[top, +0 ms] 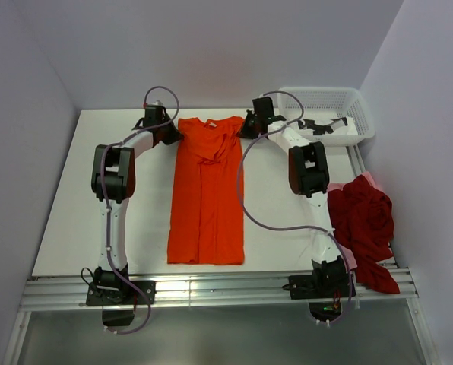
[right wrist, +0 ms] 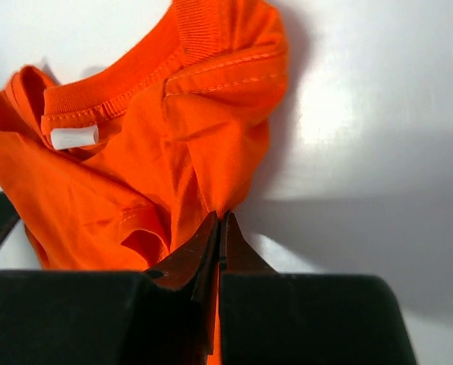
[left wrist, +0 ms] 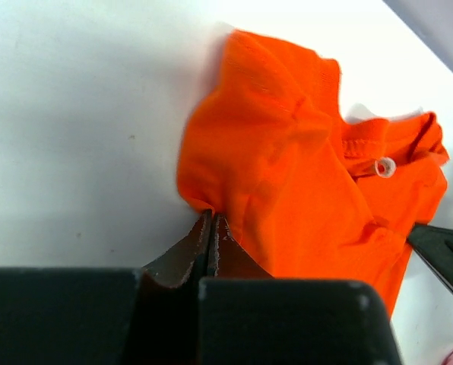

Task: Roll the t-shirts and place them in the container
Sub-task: Fold the tshirt

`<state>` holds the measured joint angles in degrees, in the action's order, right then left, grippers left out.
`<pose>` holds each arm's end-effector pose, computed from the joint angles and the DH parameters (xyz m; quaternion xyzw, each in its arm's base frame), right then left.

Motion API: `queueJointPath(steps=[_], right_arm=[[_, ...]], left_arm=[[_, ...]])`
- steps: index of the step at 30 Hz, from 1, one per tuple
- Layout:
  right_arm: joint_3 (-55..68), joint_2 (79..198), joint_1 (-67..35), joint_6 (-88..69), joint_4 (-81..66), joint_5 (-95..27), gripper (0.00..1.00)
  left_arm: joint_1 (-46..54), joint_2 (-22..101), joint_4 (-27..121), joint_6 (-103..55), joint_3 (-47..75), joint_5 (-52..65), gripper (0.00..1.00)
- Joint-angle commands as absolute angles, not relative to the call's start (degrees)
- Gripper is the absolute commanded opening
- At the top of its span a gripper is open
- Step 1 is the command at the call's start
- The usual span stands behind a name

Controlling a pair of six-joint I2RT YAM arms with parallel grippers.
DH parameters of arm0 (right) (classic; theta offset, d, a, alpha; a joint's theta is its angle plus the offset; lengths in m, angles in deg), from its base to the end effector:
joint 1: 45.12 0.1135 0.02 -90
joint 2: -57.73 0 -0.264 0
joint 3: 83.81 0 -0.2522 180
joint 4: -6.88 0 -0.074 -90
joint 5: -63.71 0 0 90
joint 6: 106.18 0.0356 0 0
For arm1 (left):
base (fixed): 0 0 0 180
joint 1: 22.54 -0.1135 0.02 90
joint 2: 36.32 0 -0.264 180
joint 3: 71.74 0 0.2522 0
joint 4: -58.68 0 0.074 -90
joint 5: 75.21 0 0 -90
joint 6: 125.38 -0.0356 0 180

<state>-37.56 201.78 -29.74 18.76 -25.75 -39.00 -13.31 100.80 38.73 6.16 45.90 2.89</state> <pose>0.5393 0.1565 0.1493 0.1112 0.9054 0.2606 0.3161 0.5272 -0.0931 0.1399 -0.2077 0.8761 -0.2668 0.3436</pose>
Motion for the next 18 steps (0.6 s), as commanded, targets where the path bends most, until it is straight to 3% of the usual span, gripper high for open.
queueJointPath(steps=[1, 4, 6, 8, 9, 10, 13, 18], right_arm=[[-43.16, 204.93, -32.02, 21.70, -22.44, -43.16, 0.00], [-45.10, 206.00, -32.99, 23.10, -21.30, -44.48, 0.03], [-46.15, 206.35, -33.78, 23.98, -20.77, -46.05, 0.13], [-46.77, 206.09, -34.22, 24.33, -20.59, -47.56, 0.33], [-46.77, 205.83, -34.40, 24.34, -20.67, -48.52, 0.36], [-46.43, 205.30, -34.48, 24.34, -20.41, -48.88, 0.38], [-43.79, 201.62, -34.57, 24.07, -19.28, -49.67, 0.41], [-41.34, 194.43, -34.40, 22.93, -20.85, -50.81, 0.43]], left_arm=[[-13.49, 102.28, 41.50, 7.95, 48.54, 4.41, 0.00], [-13.49, 102.81, 41.93, 9.09, 49.16, 4.07, 0.01], [-13.49, 103.07, 41.68, 9.62, 49.51, 3.63, 0.06], [-13.58, 102.38, 41.32, 9.71, 49.34, 3.80, 0.24], [-13.75, 101.94, 41.23, 9.63, 48.64, 3.80, 0.30], [-13.84, 101.24, 41.23, 9.54, 48.02, 3.89, 0.40], [-14.71, 97.46, 40.88, 9.36, 44.78, 4.33, 0.49], [-15.42, 87.80, 38.86, 8.40, 38.11, 6.61, 0.56]])
